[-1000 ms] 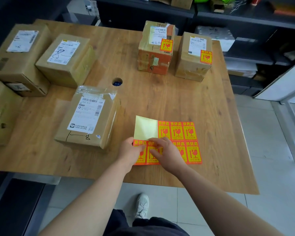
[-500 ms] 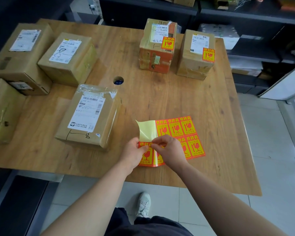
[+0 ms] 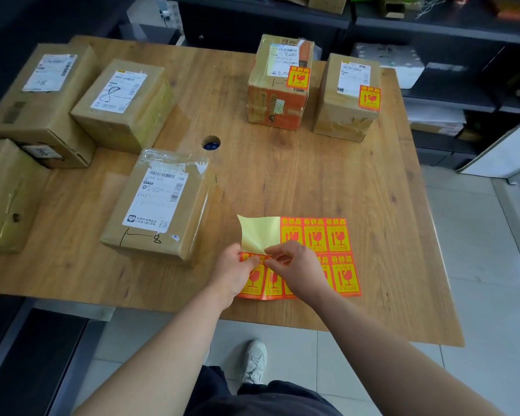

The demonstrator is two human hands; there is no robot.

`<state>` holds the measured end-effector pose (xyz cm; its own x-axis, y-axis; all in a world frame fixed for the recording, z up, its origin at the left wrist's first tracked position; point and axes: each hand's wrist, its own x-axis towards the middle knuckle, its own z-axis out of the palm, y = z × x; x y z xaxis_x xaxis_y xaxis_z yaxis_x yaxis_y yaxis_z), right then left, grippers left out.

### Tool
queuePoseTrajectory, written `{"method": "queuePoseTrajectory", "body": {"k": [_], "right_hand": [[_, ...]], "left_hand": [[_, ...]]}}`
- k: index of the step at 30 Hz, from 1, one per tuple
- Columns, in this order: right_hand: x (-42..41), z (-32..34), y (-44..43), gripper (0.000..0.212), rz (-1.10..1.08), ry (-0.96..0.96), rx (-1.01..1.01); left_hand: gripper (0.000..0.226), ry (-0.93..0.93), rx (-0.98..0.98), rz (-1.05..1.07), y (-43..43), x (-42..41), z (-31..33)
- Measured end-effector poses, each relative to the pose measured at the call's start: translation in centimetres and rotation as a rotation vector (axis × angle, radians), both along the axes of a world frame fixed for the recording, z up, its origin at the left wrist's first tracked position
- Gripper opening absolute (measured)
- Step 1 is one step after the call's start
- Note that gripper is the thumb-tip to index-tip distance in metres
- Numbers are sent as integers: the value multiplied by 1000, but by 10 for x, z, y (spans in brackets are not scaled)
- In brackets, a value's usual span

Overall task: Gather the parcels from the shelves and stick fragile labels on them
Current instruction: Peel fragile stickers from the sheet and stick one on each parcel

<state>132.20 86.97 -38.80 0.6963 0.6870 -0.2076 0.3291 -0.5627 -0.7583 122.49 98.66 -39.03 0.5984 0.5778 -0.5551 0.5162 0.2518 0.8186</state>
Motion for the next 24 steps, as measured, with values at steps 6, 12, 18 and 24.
{"method": "queuePoseTrajectory", "body": {"k": [6, 12, 18, 24], "right_hand": [[-1, 1, 2, 12, -33, -41, -13], [-1, 1, 3, 7, 19, -182, -18], [-2, 2, 4, 5, 84, -195, -56], [-5, 3, 5, 4, 94, -200, -77]], "left_hand": [[11, 19, -5, -12, -2, 1, 0], [8, -13, -20, -23, -2, -2, 2], [8, -4, -13, -18, -1, -3, 2], [10, 25, 73, -47, -1, -2, 2]]}}
